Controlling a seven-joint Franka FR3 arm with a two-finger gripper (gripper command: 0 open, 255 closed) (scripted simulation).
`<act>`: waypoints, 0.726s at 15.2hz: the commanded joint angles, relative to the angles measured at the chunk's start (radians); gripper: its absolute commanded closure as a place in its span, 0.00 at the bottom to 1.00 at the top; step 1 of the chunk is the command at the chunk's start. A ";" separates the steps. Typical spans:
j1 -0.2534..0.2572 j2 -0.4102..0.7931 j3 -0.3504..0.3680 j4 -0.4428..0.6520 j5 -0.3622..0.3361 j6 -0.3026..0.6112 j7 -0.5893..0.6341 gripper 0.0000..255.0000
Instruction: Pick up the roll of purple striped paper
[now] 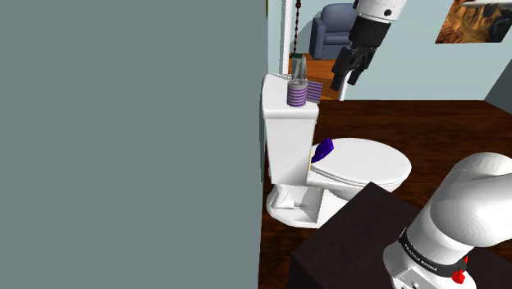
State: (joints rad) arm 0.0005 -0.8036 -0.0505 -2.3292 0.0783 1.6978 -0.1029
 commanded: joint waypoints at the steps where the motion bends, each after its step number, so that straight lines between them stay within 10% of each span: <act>1: 0.000 0.000 0.000 0.000 0.000 0.000 0.000 0.00; 11: 0.021 0.315 -0.177 0.149 -0.082 0.121 -0.326 0.00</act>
State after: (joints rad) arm 0.0167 -0.5327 -0.2109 -2.2085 -0.0001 1.8071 -0.3943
